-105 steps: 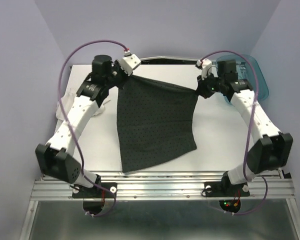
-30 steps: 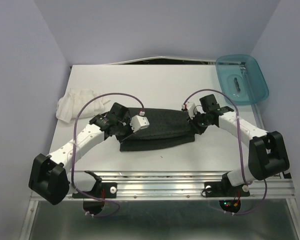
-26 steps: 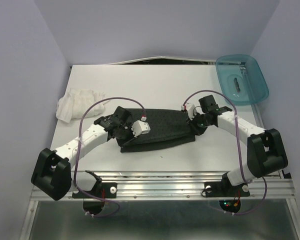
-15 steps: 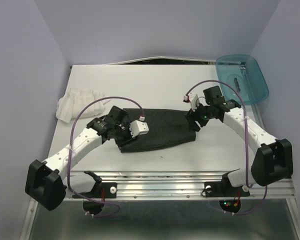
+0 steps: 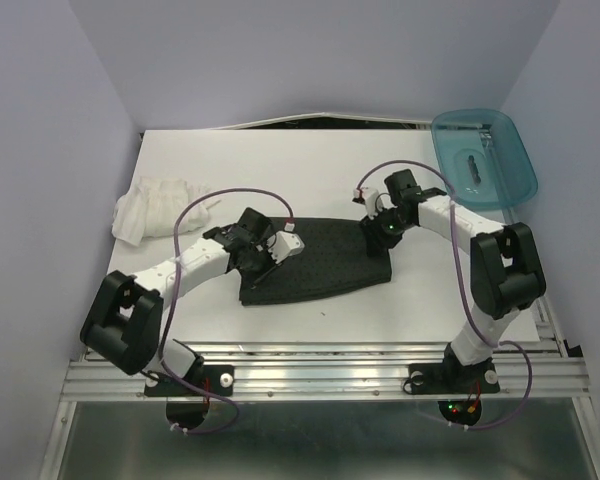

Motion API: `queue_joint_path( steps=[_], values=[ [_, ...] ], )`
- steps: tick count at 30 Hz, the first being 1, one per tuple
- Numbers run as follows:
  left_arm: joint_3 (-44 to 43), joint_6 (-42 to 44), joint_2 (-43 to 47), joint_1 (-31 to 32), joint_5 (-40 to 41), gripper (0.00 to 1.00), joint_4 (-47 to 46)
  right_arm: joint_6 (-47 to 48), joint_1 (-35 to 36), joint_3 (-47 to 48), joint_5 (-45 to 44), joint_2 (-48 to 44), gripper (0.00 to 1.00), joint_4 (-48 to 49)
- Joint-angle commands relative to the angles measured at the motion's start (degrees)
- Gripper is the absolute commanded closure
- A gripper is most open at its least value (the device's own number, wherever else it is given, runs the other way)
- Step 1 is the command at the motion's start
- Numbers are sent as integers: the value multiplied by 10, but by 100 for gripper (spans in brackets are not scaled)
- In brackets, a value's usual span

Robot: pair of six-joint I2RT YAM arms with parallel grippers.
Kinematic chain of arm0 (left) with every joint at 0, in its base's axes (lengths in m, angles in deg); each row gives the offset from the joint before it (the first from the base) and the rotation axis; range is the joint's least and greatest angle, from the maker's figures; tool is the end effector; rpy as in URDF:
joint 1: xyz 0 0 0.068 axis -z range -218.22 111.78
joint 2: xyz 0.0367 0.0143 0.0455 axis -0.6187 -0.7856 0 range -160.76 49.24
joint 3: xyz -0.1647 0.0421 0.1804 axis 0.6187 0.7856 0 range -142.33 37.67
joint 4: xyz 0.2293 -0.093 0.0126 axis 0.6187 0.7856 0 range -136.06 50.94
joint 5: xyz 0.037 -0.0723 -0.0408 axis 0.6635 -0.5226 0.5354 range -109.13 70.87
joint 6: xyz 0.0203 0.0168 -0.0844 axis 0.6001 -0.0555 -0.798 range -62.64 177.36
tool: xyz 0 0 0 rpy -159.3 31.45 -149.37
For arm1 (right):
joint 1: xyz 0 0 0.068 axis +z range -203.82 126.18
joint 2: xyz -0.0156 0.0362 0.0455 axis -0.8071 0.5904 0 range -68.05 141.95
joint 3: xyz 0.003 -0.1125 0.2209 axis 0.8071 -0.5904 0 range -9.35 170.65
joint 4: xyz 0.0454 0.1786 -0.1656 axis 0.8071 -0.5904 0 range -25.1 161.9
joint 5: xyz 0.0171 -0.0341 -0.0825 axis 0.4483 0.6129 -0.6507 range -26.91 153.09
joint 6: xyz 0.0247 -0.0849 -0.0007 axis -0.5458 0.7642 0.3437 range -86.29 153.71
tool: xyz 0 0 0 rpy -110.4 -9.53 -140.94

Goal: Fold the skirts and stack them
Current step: Fold the skirt

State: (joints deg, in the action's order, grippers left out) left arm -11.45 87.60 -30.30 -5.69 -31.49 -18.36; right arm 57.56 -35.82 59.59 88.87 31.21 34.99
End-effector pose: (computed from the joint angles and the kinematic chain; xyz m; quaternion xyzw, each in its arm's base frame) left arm 0.2316 -0.1677 0.1548 0.5231 0.8007 -0.1090 0.2709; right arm 0.3161 0.1386 0.1507 -0.3824 0.8768 0.2086 0.2034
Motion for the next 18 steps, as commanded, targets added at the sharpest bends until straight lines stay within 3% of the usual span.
queue_joint_path(
  steps=[1,8,13,15,18],
  values=[
    [-2,-28,-49,2,46,73,-24,26,4,-28,-60,4,57,4],
    [-71,-26,-173,-12,85,78,-66,30,4,-87,-27,-44,49,-93],
    [-233,-23,-297,-34,95,78,-75,-56,80,-102,103,-63,43,-100],
    [-326,-26,-335,-48,98,75,-66,-93,143,-93,153,-64,39,-92],
    [-421,-30,-342,-65,82,67,-53,-101,165,-45,238,-75,31,-105]
  ],
)
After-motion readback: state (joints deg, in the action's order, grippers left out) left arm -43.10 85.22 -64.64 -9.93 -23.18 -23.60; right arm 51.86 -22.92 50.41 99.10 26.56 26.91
